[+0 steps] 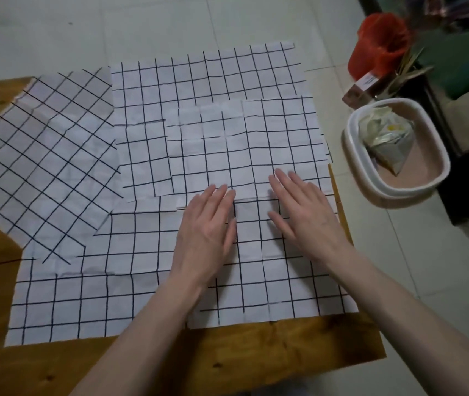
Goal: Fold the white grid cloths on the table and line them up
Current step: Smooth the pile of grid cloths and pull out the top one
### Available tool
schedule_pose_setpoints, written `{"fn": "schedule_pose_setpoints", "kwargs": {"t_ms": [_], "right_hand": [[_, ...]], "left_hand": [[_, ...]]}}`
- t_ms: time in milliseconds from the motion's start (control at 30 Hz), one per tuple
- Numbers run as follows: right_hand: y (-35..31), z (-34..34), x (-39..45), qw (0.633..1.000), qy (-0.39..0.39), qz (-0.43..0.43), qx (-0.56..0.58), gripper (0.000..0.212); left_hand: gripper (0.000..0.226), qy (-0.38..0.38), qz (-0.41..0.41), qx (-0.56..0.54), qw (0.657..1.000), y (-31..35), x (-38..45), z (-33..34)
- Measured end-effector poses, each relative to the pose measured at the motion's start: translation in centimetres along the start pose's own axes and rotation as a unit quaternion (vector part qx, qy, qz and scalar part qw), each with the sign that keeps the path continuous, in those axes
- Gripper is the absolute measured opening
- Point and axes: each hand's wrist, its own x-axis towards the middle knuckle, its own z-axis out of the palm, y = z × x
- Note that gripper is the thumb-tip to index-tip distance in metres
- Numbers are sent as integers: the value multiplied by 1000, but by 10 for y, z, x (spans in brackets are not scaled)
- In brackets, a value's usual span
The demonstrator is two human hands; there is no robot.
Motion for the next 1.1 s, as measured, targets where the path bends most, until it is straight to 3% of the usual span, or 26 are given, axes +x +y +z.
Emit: {"fn": "schedule_pose_setpoints", "kwargs": {"t_ms": [200, 433, 600, 800, 1100], "right_hand": [[11, 18, 3, 999, -40, -1, 10, 60], [13, 26, 3, 994, 94, -36, 39, 24], [13, 16, 7, 988, 129, -66, 50, 9], [15, -15, 5, 987, 98, -113, 52, 5], [31, -83, 32, 982, 92, -165, 19, 27]], "left_hand": [[45, -9, 9, 1, 1000, -21, 3, 25], [23, 49, -8, 5, 999, -22, -1, 30], [5, 47, -21, -22, 998, -24, 5, 21], [7, 40, 2, -50, 998, -26, 9, -14], [14, 65, 75, -14, 995, -35, 45, -84]]}}
